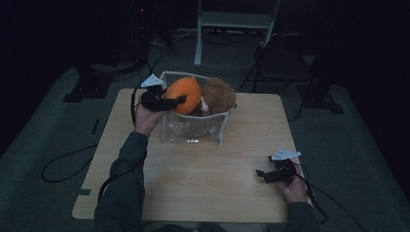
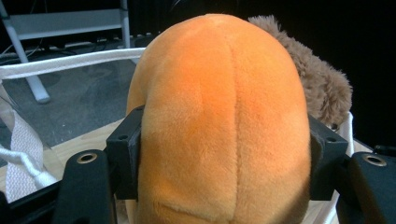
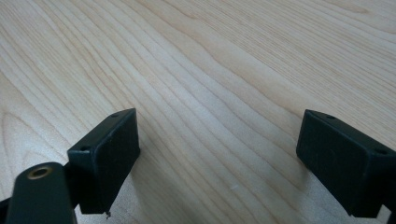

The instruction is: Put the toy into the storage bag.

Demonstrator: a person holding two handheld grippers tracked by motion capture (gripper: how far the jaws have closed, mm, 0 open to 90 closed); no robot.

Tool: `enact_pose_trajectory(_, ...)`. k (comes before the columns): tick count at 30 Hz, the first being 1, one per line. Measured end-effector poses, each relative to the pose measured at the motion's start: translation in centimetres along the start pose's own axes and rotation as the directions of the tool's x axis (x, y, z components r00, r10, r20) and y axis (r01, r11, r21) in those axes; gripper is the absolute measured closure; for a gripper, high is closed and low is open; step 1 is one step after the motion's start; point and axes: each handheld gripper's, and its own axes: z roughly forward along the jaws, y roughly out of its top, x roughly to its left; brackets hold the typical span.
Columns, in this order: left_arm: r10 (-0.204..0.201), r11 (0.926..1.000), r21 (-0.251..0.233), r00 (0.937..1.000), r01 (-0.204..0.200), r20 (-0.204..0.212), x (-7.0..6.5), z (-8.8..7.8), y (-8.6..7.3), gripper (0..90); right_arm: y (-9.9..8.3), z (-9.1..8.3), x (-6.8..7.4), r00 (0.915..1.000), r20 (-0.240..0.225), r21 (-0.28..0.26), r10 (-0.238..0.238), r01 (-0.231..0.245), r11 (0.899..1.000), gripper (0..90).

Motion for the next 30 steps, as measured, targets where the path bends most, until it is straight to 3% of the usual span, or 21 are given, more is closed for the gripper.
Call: enact_pose_trajectory(30,-0.001,0.9994,0.035,1.0,0.001,-0.002,0.0,0.5,-1.2,32.2,0.0,0.0,0.0,1.0,0.001,0.0,0.002,-0.002,1.0,12.5)
